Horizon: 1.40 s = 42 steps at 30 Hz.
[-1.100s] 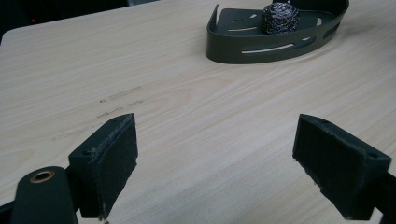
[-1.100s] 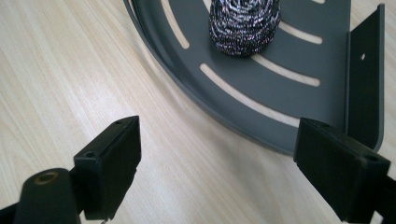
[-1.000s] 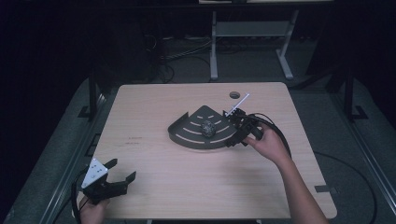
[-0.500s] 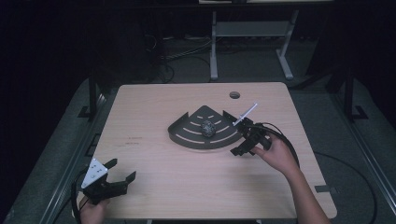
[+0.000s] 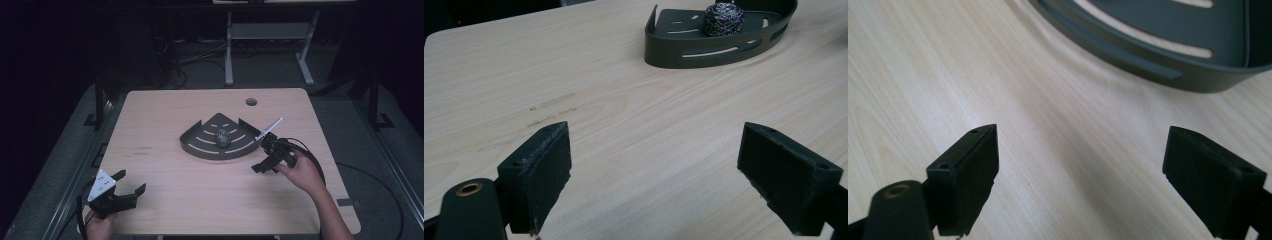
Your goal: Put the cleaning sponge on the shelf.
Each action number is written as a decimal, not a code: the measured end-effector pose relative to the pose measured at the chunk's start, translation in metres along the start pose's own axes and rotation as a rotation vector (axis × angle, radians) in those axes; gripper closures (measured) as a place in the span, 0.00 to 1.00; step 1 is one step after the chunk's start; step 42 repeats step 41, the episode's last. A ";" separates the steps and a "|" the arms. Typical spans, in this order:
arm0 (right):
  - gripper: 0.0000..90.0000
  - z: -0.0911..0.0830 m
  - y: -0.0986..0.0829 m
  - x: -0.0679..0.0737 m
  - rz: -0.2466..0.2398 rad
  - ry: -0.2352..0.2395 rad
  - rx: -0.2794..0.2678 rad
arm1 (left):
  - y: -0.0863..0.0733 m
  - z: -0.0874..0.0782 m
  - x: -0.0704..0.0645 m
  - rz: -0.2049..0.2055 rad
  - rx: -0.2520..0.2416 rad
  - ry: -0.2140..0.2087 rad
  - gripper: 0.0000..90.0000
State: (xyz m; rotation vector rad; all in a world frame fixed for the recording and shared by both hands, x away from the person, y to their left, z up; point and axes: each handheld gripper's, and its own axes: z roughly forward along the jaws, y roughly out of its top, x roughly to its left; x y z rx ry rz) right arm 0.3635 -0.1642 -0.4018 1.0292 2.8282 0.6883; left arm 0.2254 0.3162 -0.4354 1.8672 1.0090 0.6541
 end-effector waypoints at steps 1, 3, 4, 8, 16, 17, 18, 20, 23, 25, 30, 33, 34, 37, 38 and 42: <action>0.16 0.000 -0.004 0.001 -0.006 -0.012 0.001 | 0.000 0.000 0.000 0.000 0.000 0.000 0.15; 0.16 0.000 -0.006 0.002 -0.002 -0.006 -0.001 | 0.000 0.000 0.000 0.001 0.001 0.001 0.15; 0.16 0.000 -0.008 0.002 -0.005 -0.003 0.001 | 0.000 0.000 0.001 0.001 0.000 0.001 0.15; 0.16 0.000 -0.015 0.003 -0.002 -0.005 -0.002 | 0.000 0.000 0.001 -0.001 -0.001 0.003 0.15; 0.16 0.000 -0.029 0.005 0.012 -0.009 -0.015 | 0.000 0.000 0.000 0.004 0.004 0.001 0.15; 0.16 0.001 -0.031 0.005 0.010 -0.011 -0.017 | 0.000 0.000 0.000 0.004 0.003 0.001 0.15; 0.16 0.001 -0.033 0.005 0.013 -0.008 -0.014 | -0.001 0.000 0.000 0.003 0.003 0.001 0.15; 0.16 0.003 -0.035 0.005 0.017 -0.011 -0.013 | -0.001 0.001 0.000 0.003 0.004 0.002 0.15; 0.16 0.006 -0.041 0.006 0.020 -0.005 -0.015 | -0.001 0.001 -0.001 0.006 0.004 0.001 0.15; 0.16 0.006 -0.044 0.007 0.021 -0.003 -0.016 | -0.001 0.001 0.000 0.007 0.004 0.000 0.15; 0.16 0.007 -0.050 0.009 0.024 -0.004 -0.018 | -0.001 0.002 -0.001 0.005 0.004 -0.004 0.15; 0.16 0.007 -0.057 0.011 0.028 0.001 -0.034 | -0.001 0.003 -0.002 0.006 0.006 -0.005 0.15; 0.16 0.007 -0.057 0.011 0.028 0.001 -0.034 | 0.000 0.003 -0.002 0.006 0.008 -0.007 0.15; 0.16 0.005 -0.064 0.013 0.035 -0.016 -0.051 | 0.000 0.004 -0.003 0.008 0.005 -0.011 0.15; 0.16 0.005 -0.066 0.014 0.035 -0.014 -0.053 | 0.000 0.005 -0.003 0.007 0.007 -0.011 0.15; 0.16 0.002 -0.074 0.019 0.039 -0.013 -0.076 | 0.000 0.006 -0.004 0.015 0.012 -0.015 0.15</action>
